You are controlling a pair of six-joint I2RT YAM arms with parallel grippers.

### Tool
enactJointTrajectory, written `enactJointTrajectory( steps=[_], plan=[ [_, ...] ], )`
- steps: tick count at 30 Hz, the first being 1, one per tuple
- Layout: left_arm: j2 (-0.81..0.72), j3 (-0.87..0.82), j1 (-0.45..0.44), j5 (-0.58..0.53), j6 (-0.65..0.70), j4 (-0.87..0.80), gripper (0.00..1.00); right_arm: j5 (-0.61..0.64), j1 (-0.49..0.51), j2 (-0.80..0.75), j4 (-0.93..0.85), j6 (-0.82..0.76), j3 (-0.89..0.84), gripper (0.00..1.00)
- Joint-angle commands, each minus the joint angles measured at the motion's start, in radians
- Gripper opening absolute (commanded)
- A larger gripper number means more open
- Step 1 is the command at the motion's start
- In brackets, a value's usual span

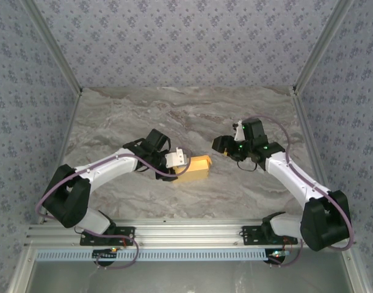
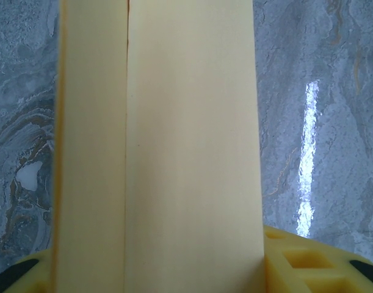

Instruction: Fold the paper box

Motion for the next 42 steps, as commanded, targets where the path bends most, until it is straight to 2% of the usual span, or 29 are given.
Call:
enactJointTrajectory(
  steps=[1, 4, 7, 9, 13, 15, 20, 23, 30, 42],
  plan=[
    [-0.001, -0.008, -0.006, -0.007, 0.053, 0.006, 0.48, -0.038, -0.019, 0.006, 0.012, -0.145, 0.026, 0.61],
    [0.016, -0.005, -0.006, -0.020, 0.069, 0.015, 0.49, -0.041, -0.020, 0.034, 0.009, -0.281, 0.045, 0.63],
    [0.038, 0.019, -0.006, -0.039, 0.067, -0.006, 0.52, -0.069, -0.004, 0.054, -0.003, -0.225, 0.047, 0.66],
    [0.038, 0.020, -0.006, -0.040, 0.054, 0.016, 0.58, -0.078, 0.029, 0.061, -0.011, -0.208, 0.039, 0.68],
    [0.029, 0.029, -0.004, -0.034, 0.033, 0.030, 0.78, -0.056, 0.055, 0.041, -0.022, -0.213, 0.020, 0.68],
    [0.012, 0.023, -0.003, -0.024, 0.025, 0.050, 0.99, -0.043, 0.053, 0.029, -0.016, -0.230, 0.011, 0.68],
    [-0.057, 0.003, 0.017, -0.012, -0.012, 0.103, 0.99, -0.040, 0.040, 0.027, -0.037, -0.248, 0.020, 0.68],
    [-0.097, -0.027, 0.045, 0.033, -0.021, 0.148, 0.99, -0.043, 0.035, 0.032, -0.036, -0.262, 0.020, 0.68],
    [-0.081, -0.053, 0.060, 0.132, 0.014, 0.161, 0.99, -0.040, 0.002, 0.012, -0.012, -0.310, 0.011, 0.68],
    [-0.093, -0.121, 0.045, 0.126, 0.020, 0.243, 0.99, -0.031, -0.011, -0.034, -0.042, -0.339, 0.002, 0.68]
  ],
)
